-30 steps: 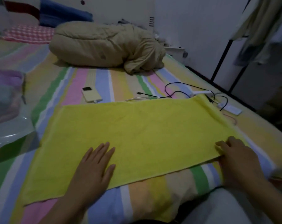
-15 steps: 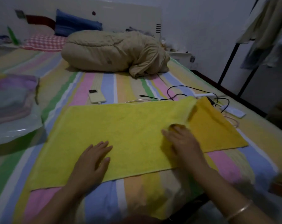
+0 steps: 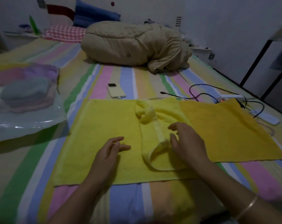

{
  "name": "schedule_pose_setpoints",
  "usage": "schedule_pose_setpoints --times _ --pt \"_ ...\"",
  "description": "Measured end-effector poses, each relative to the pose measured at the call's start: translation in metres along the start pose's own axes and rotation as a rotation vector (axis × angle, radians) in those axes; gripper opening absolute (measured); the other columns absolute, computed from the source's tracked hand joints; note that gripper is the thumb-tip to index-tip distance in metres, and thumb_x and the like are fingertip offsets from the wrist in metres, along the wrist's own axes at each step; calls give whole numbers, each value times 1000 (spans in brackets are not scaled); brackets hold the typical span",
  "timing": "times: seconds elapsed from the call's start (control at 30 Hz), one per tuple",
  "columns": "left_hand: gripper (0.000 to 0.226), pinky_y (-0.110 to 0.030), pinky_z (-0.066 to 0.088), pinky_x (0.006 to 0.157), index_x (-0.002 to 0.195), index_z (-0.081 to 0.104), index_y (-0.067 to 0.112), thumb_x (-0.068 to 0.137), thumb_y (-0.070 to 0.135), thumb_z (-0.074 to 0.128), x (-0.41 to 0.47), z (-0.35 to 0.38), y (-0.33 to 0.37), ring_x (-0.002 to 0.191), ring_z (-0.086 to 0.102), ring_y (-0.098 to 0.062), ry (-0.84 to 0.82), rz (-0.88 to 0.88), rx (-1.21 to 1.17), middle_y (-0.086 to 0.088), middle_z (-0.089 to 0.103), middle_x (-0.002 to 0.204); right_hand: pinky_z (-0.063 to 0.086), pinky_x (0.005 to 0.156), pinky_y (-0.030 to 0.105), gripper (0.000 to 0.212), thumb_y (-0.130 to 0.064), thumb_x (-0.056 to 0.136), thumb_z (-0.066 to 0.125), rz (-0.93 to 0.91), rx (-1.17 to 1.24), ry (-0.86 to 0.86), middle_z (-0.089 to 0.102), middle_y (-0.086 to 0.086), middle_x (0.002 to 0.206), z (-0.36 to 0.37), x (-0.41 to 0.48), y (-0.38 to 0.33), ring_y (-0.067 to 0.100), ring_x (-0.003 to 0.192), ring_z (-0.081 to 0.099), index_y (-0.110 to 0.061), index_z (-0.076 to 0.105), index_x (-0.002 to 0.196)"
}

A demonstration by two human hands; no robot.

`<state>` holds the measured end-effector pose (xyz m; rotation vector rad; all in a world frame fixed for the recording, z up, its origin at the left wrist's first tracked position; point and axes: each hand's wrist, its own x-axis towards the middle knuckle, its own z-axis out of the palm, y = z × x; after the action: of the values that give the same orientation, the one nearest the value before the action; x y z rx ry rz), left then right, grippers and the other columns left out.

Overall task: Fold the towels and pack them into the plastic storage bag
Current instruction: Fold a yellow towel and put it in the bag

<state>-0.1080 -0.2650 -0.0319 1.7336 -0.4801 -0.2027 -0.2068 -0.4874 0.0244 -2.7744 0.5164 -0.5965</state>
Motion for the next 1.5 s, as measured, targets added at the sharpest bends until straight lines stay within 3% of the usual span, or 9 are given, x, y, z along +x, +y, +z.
schedule_pose_setpoints --times 0.13,0.4,0.6,0.7,0.8,1.0,1.1,1.23,1.5 --pt "27 -11 38 88 113 61 18 102 23 37 -6 3 5 102 61 0 13 -59 -67 10 75 93 45 74 31 38 -49 96 44 300 290 -337 60 -8 95 14 26 -15 17 91 60 -25 49 125" --pt "35 -35 37 103 122 52 28 98 46 35 -11 -2 9 113 59 -5 22 -162 -164 6 75 97 48 52 23 16 -4 93 55 131 992 -531 65 -2 79 20 57 -86 12 65 63 -14 64 103" --pt "35 -36 41 102 120 54 24 97 41 33 -9 -2 18 108 63 -6 19 -215 -175 4 76 94 50 79 37 40 -48 93 50 266 1 -125 59 0 119 16 97 -31 23 104 59 -23 50 125" --pt "41 -31 41 101 115 59 17 93 42 35 -8 -2 26 104 64 -3 28 -224 -191 7 75 94 47 86 39 72 -59 87 53 366 148 -359 57 7 126 24 87 -26 29 113 57 -19 28 142" --pt "46 -31 42 97 106 64 19 91 57 43 -4 -1 28 99 64 -3 60 -244 -183 12 75 91 45 88 36 65 -36 89 62 239 199 -390 58 9 127 36 82 -39 29 112 57 -17 29 142" --pt "71 -28 48 69 102 61 23 61 80 51 3 11 46 70 65 -6 145 -283 -97 6 70 73 56 80 37 46 -13 95 55 318 1205 -652 67 11 116 31 93 -99 27 97 69 -21 39 137" --pt "79 -26 44 65 118 50 29 55 76 58 11 1 44 79 63 -8 181 -417 28 3 70 86 52 88 39 31 -9 94 52 79 735 -348 68 -1 111 42 117 -81 23 106 63 -22 58 121" --pt "64 -37 53 82 128 42 29 75 43 75 15 -8 37 84 66 -13 59 -493 137 5 70 89 48 89 42 69 0 81 59 -50 0 -220 33 5 145 58 144 -33 26 131 36 -30 39 140" --pt "50 -38 54 78 120 44 32 80 25 73 7 -9 34 67 60 -8 107 -383 201 9 64 71 44 70 34 18 -20 89 61 -175 -133 -252 56 1 114 73 182 -2 25 103 56 -27 59 106"
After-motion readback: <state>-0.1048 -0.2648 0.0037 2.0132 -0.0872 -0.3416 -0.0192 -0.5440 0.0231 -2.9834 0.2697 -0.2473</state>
